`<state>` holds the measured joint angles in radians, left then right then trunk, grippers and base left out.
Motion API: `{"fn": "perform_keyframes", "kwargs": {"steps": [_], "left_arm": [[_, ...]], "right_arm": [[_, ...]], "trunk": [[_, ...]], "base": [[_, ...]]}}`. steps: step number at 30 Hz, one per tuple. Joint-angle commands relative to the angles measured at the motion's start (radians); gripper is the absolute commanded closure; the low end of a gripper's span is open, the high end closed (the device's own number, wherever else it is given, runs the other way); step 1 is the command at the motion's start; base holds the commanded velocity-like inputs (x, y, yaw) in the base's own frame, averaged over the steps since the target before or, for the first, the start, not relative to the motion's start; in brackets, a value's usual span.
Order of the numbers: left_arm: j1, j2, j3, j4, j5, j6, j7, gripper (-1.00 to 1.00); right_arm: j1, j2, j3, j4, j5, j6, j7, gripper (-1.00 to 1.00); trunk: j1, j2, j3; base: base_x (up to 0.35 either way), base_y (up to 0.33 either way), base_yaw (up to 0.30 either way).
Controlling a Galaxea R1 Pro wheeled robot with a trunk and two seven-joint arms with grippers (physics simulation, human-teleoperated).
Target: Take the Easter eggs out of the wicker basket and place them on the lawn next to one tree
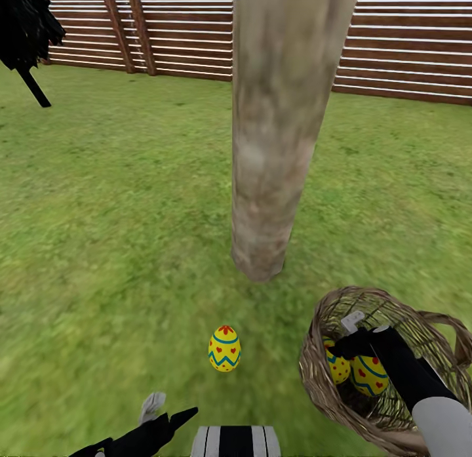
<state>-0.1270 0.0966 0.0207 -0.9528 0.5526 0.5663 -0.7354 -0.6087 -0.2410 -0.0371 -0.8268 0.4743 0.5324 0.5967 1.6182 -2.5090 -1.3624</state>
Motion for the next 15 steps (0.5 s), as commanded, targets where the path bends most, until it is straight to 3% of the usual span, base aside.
{"fn": "perform_keyframes", "kwargs": {"steps": [1, 6, 15], "left_arm": [[0.0, 0.0, 0.001, -0.001, 0.006, 0.007, -0.001, -1.0], [0.0, 0.0, 0.001, -0.001, 0.006, 0.007, -0.001, -1.0], [0.0, 0.0, 0.001, -0.001, 0.006, 0.007, -0.001, -1.0]], "right_arm": [[0.0, 0.001, -0.003, -0.002, 0.01, 0.002, 0.009, -1.0], [0.0, 0.001, -0.003, -0.002, 0.01, 0.001, 0.01, -1.0], [0.0, 0.004, -0.003, -0.002, 0.01, 0.0, 0.011, -1.0]], "trunk": [[0.0, 0.0, -0.001], [0.0, 0.0, -0.001], [0.004, -0.002, -0.036]], "base": [[0.0, 0.0, 0.0], [0.0, 0.0, 0.0], [0.0, 0.0, 0.0]]}}
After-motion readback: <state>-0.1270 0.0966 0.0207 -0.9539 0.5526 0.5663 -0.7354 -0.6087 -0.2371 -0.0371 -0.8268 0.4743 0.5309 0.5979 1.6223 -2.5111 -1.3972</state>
